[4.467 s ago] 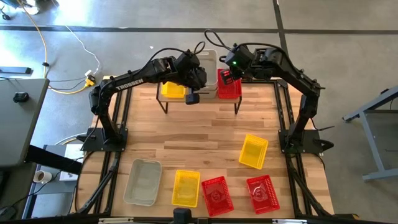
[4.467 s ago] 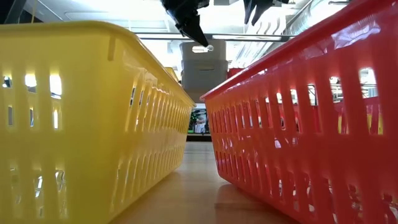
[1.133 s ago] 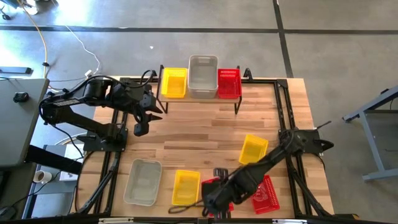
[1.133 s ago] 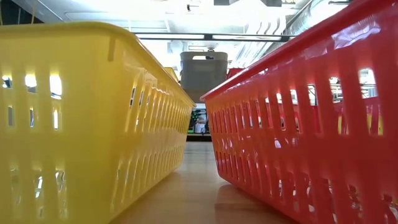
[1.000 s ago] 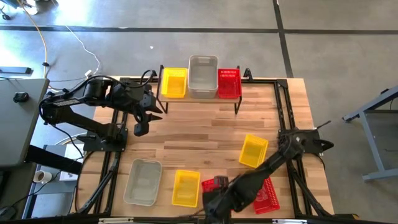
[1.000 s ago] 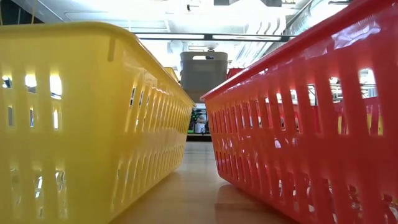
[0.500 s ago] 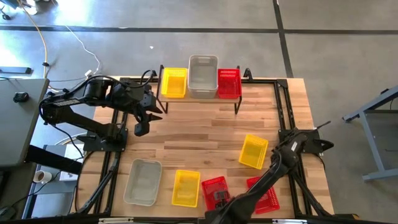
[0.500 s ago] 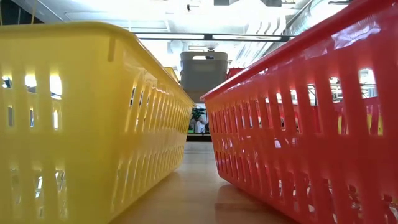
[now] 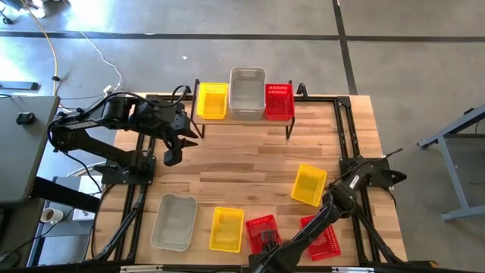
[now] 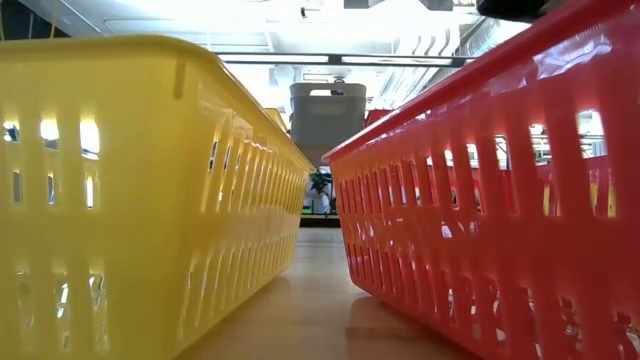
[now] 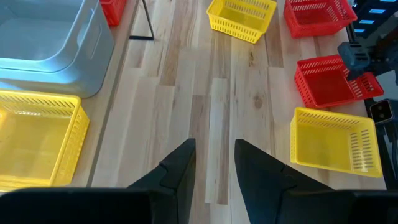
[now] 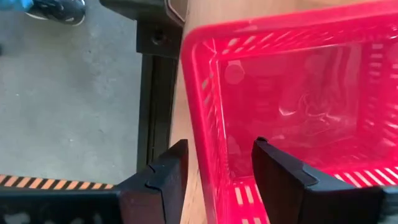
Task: Stack baskets on shelf by color
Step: Stack the left red bin on top of the red bin on the shelf
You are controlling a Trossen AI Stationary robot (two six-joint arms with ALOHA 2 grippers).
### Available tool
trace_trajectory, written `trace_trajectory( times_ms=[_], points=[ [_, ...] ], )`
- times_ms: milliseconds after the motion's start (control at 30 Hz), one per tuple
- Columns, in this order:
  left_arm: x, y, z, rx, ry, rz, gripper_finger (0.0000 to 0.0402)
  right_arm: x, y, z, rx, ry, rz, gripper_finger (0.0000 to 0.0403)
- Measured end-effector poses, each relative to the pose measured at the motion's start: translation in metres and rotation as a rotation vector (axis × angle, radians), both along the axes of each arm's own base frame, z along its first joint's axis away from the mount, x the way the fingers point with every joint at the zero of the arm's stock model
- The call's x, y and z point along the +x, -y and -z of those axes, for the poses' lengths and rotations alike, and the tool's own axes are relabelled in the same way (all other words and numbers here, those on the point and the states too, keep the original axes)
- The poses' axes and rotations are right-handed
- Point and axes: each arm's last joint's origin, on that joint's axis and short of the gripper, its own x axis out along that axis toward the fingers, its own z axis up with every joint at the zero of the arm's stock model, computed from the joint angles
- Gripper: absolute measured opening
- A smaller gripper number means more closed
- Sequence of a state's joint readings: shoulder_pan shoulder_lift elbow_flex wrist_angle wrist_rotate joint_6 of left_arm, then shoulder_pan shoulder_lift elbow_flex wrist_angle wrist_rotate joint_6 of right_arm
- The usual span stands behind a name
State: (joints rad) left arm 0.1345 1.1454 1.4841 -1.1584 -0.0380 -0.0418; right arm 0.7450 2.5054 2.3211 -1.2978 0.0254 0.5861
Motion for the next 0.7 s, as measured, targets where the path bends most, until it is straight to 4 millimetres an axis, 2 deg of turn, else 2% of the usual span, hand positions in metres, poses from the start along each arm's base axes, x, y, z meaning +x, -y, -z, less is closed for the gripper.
trace_trajectory(
  times_ms=[133,400,533,700],
  points=[
    [0.0,0.0,0.0,0.006,-0.001,0.007,0.0104,0.0,0.0,0.001,0.002,-0.002,0.015,0.0126],
    [0.0,0.0,0.0,0.012,-0.003,0.013,0.0104,0.0,0.002,0.001,0.016,-0.041,0.064,0.0009],
    [0.001,0.0,0.0,0.011,-0.004,0.013,0.0104,-0.003,0.003,-0.004,0.024,-0.06,0.145,0.0011],
    [0.003,0.0,0.002,0.011,-0.013,0.013,0.0104,-0.008,0.005,-0.028,0.074,-0.04,0.259,0.0003]
  ],
)
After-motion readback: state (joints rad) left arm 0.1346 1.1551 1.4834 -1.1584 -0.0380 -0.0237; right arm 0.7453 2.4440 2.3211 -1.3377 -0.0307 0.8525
